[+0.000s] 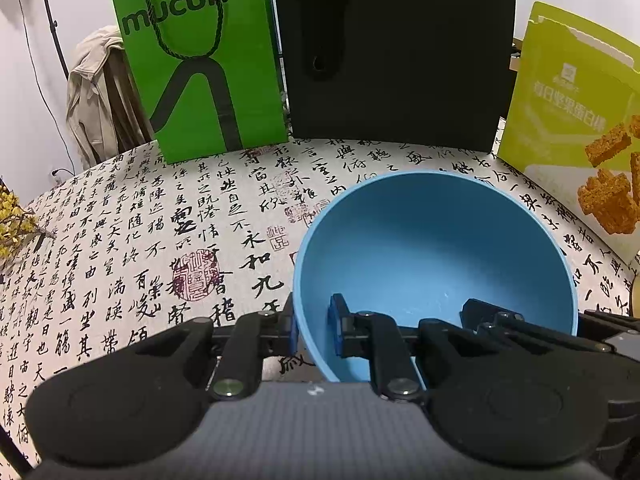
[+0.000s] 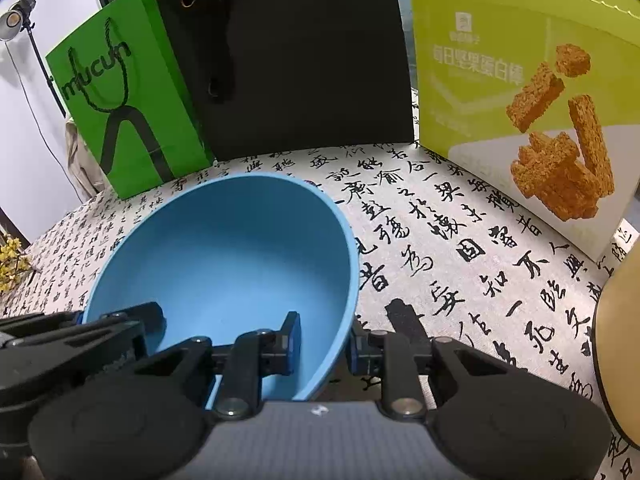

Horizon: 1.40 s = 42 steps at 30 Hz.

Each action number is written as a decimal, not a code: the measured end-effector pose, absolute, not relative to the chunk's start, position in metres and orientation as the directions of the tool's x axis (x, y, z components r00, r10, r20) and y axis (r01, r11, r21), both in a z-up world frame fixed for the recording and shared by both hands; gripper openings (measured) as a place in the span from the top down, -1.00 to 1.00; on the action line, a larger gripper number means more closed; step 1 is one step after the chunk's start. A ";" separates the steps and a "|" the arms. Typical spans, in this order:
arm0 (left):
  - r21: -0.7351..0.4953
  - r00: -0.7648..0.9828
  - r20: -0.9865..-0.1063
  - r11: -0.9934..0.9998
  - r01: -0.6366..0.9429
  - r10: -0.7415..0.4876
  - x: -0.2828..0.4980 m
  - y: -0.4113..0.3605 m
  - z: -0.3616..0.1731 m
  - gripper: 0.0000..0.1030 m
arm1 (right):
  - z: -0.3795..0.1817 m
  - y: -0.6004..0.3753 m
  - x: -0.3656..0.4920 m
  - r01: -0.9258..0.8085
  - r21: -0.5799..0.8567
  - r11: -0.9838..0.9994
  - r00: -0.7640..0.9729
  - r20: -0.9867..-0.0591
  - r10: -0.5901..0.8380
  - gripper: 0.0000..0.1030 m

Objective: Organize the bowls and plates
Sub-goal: 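Lift the held blue bowl with both tools and turn toward the vase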

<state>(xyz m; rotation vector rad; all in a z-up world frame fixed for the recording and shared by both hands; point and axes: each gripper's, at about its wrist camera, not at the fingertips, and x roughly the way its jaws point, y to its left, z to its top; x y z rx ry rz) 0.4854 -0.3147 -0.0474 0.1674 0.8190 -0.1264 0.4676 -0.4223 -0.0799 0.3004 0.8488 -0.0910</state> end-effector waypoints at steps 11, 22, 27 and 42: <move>0.111 0.697 -0.716 0.978 0.174 -0.043 0.480 -0.317 -0.037 0.68 | -0.077 -0.427 0.464 0.202 0.290 0.936 0.663 -0.744 0.087 0.57; 0.119 0.748 -0.664 0.983 0.142 -0.028 0.464 -0.308 -0.018 0.68 | -0.062 -0.418 0.452 0.153 0.314 0.937 0.707 -0.697 0.118 0.57; 0.140 0.775 -0.631 0.980 0.139 -0.020 0.451 -0.308 -0.006 0.68 | -0.049 -0.418 0.444 0.136 0.317 0.939 0.732 -0.670 0.120 0.57; 0.129 0.807 -0.590 0.988 0.087 0.006 0.419 -0.281 0.027 0.68 | -0.012 -0.390 0.421 0.070 0.289 0.955 0.765 -0.630 0.134 0.57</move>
